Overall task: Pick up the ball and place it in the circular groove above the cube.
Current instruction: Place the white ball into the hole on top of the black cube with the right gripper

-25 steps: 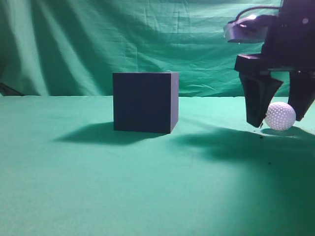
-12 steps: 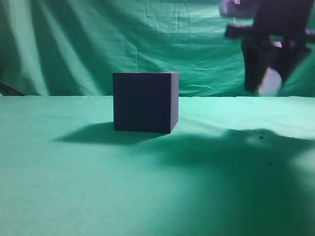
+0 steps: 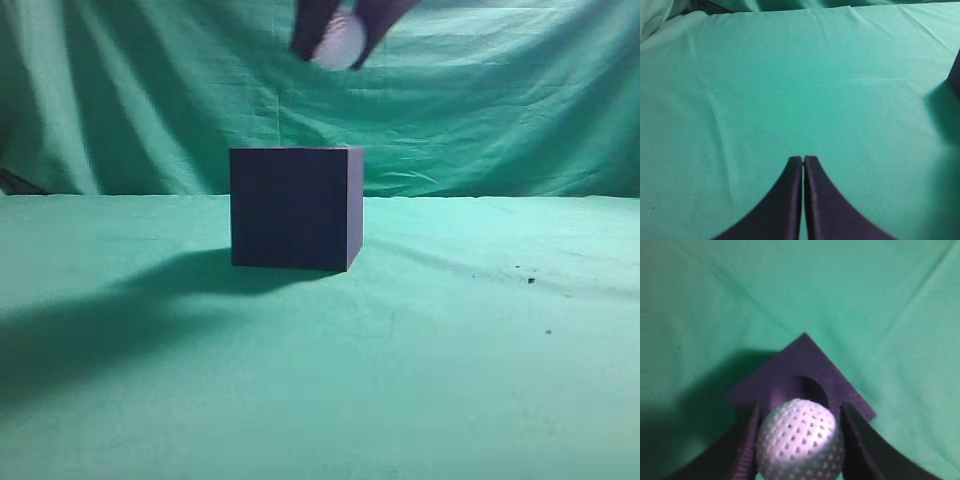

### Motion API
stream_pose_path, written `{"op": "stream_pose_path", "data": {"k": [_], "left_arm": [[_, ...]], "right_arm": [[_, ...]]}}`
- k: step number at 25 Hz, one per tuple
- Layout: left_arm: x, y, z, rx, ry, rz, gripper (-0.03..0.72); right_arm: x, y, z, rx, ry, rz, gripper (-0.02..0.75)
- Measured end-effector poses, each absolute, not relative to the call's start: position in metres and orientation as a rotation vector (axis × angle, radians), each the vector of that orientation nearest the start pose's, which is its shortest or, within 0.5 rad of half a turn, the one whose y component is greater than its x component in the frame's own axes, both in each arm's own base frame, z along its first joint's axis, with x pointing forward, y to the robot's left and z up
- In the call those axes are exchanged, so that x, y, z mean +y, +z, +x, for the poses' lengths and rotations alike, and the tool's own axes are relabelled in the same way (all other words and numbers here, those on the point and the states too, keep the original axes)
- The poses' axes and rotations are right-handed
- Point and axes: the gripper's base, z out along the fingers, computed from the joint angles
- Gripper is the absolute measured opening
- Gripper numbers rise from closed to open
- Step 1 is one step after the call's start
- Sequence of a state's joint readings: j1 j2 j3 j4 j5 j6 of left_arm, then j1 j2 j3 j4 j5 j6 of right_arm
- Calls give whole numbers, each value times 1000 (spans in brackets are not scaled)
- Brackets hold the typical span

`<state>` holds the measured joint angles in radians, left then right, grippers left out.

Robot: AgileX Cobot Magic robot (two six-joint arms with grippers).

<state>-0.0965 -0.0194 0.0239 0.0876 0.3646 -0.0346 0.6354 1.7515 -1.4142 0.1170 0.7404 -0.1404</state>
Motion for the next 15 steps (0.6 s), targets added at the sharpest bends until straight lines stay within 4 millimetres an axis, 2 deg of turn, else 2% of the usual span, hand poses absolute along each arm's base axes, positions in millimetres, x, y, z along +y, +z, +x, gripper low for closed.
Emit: {"op": "stream_pose_path", "data": {"k": [3,6,15], "left_arm": [[-2,173,52,1848,-5,111,0],[-2,173,52,1848,-5,111,0],[-2,173,52,1848,-5,111,0]], "right_arm": [[253,263,305,2412,333,-947,307],[256,251,309,2428,322,-955,307],[261,231,317,2433,290,-973,307]]}}
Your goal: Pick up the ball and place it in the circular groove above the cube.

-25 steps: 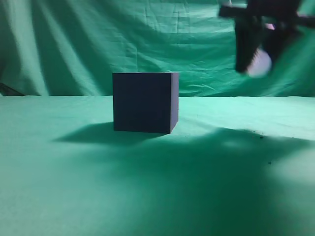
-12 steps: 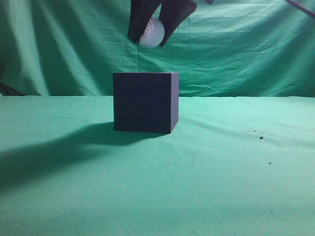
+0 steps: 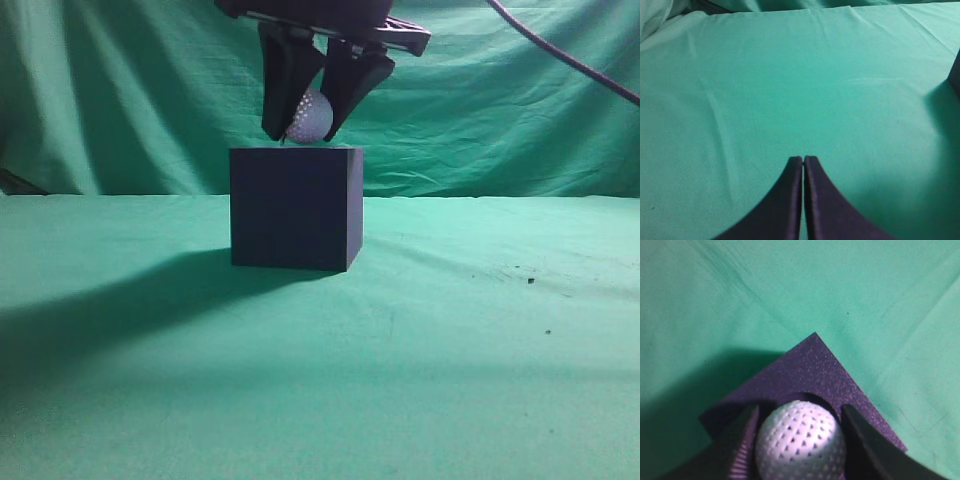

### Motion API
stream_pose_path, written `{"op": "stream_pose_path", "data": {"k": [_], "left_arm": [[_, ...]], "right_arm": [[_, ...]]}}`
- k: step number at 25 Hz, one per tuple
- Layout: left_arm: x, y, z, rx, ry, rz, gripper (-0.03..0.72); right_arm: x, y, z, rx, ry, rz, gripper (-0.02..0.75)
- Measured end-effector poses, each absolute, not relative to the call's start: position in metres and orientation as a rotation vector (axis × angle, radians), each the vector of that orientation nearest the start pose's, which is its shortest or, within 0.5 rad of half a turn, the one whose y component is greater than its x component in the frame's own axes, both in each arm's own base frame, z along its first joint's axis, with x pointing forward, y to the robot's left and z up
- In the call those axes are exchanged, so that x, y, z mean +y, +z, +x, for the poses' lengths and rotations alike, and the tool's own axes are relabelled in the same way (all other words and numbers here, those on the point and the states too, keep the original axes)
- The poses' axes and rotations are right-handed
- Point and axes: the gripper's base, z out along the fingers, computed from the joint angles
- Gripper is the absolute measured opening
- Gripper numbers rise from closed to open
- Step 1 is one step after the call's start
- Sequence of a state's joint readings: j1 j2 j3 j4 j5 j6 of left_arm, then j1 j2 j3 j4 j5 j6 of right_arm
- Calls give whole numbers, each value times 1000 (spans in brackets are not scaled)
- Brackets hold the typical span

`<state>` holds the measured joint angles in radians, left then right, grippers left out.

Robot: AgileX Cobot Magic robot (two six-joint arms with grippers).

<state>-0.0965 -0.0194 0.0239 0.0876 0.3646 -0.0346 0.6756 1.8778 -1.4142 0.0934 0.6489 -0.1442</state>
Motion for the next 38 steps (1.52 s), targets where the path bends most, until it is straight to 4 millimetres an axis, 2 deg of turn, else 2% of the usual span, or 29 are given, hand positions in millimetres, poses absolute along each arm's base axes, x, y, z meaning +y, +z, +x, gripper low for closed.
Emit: {"op": "stream_pose_path", "data": {"k": [2,6,9,13,15,18,19,22,27,32,34,38], "left_arm": [[-2,173,52,1848,-5,111,0],[-2,173,52,1848,-5,111,0],[-2,173,52,1848,-5,111,0],[-2,173,52,1848,-5,111,0],[-2,173,52,1848,-5,111,0],[-2,173,52,1848,-5,111,0],[-2,173,52,1848,-5,111,0],[-2,173,52,1848,-5,111,0],[-2,173,52,1848,-5,111,0],[-2,173,52,1848,-5,111,0],[-2,173,52,1848,-5,111,0],[-2,173,52,1848,-5,111,0]], "right_arm": [[261,229,318,2435,289,-974,307],[262,230,319,2432,290,-972,503],[264,239,321,2427,294,-975,636],[265,270,321,2443,300,-986,628],[262,290,317,2480,297,-965,467],[253,316,310,2514,254,-948,163],[249,323,307,2527,232,-947,96],[235,339,296,2578,178,-906,0],[212,379,271,2559,176,-796,0],[178,415,229,2482,230,-727,0],[163,418,210,2469,236,-722,0],[130,407,169,2451,246,-715,0]]}}
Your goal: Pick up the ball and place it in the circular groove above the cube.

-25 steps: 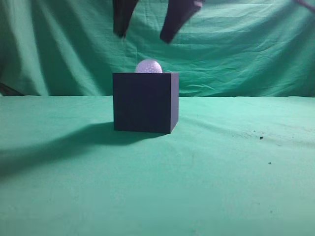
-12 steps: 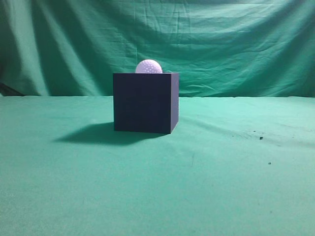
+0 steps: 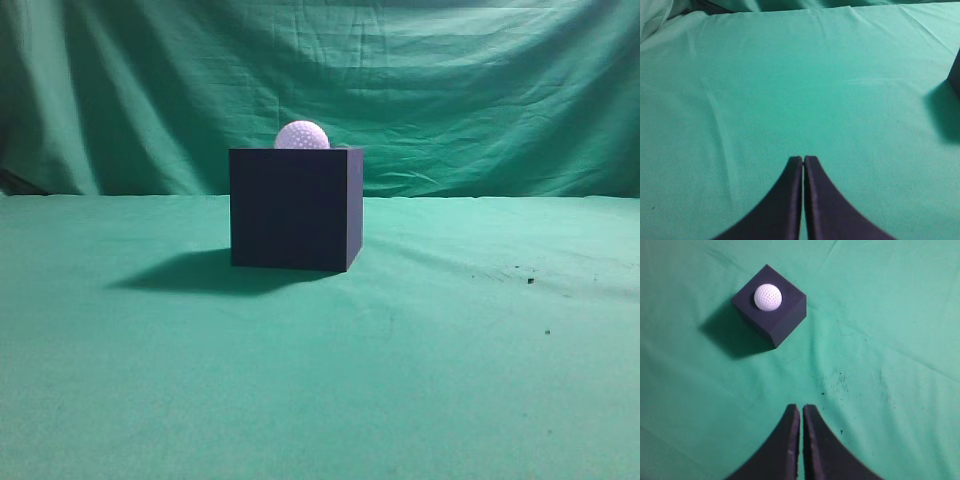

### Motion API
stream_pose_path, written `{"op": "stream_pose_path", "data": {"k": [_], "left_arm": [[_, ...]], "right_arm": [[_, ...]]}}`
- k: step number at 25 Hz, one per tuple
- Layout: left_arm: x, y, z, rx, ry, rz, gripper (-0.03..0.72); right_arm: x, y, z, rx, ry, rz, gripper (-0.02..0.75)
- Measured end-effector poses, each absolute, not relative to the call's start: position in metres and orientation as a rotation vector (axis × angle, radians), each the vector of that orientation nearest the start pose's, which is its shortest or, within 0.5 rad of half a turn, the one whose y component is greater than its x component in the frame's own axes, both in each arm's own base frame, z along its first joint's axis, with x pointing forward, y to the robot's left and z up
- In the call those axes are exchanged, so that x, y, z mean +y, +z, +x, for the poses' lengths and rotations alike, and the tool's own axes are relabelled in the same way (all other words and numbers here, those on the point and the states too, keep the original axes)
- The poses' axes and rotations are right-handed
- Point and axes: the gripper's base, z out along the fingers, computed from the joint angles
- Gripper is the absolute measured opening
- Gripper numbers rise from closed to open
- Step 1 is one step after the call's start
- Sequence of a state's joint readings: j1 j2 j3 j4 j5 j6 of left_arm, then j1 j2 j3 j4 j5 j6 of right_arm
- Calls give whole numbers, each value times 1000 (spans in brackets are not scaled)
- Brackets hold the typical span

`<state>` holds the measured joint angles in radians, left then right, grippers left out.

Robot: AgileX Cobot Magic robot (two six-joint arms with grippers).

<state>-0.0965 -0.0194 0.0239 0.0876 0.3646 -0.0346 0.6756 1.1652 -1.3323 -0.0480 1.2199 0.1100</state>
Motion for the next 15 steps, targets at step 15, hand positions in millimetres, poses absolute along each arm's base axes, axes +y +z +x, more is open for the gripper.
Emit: {"op": "stream_pose_path", "data": {"k": [15], "left_arm": [[-2,173,52,1848,-5,111,0]], "right_arm": [[46,363,59,2173,395,-652,0]]}}
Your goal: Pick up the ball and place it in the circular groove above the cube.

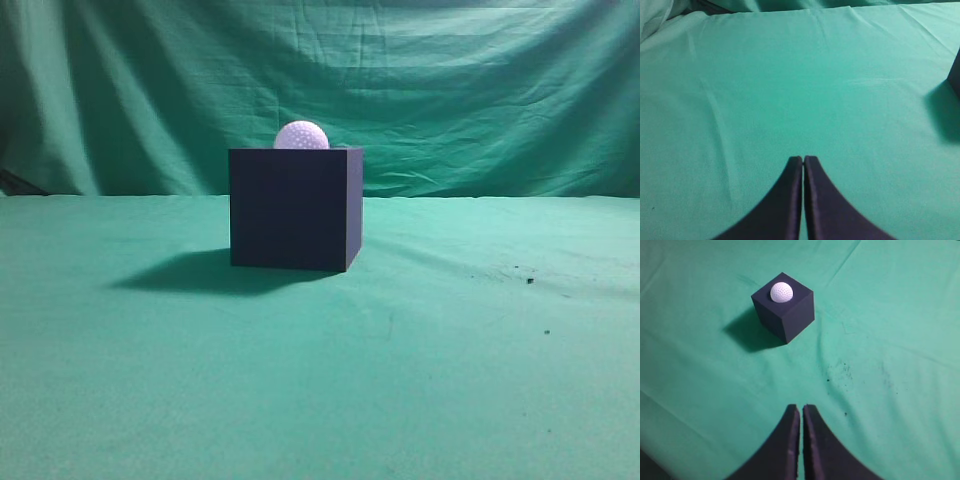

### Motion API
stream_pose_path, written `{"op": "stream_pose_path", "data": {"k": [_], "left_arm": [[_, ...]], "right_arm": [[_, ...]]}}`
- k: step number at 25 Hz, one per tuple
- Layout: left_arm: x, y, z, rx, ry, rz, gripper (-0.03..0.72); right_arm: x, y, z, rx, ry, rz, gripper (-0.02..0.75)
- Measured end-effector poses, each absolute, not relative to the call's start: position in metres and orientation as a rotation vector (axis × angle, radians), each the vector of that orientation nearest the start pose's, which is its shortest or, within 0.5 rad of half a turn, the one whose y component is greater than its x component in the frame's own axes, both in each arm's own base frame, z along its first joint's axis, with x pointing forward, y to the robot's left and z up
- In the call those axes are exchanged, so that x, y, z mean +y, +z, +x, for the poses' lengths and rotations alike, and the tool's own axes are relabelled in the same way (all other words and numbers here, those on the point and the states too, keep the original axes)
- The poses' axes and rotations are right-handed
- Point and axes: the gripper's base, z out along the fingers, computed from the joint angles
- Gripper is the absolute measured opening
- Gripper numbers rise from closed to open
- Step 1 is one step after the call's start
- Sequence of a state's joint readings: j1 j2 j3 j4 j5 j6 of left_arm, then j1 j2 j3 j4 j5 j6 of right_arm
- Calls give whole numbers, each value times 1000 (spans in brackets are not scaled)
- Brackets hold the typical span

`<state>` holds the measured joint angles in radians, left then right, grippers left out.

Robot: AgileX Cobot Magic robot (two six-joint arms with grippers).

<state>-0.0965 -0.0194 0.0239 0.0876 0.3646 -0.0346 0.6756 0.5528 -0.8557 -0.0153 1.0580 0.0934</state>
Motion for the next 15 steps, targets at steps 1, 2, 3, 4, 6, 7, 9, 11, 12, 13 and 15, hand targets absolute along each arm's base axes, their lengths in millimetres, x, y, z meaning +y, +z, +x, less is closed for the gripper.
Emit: {"op": "stream_pose_path", "data": {"k": [1,2,3,4,6,7,9,11,12,13,15], "left_arm": [[-2,173,52,1848,-5,111,0],[-2,173,52,1848,-5,111,0],[-2,173,52,1848,-5,111,0],[-2,173,52,1848,-5,111,0],[-2,173,52,1848,-5,111,0],[-2,173,52,1848,-5,111,0],[-2,173,52,1848,-5,111,0],[-2,173,52,1848,-5,111,0],[-2,173,52,1848,-5,111,0],[-2,173,52,1848,-5,111,0],[-2,173,52,1848,-5,111,0]], "right_arm": [[43,364,56,2160,386,-671,0],[41,363,53,2140,378,-692,0],[39,361,50,2126,370,-708,0],[37,358,48,2115,365,-720,0],[35,350,46,2098,363,-728,0],[35,344,45,2083,365,-727,0],[34,334,46,2019,370,-700,0],[31,319,46,1946,365,-626,0],[29,313,47,1906,354,-577,0],[27,303,47,1879,335,-528,0],[22,283,47,1812,294,-433,0]]}}
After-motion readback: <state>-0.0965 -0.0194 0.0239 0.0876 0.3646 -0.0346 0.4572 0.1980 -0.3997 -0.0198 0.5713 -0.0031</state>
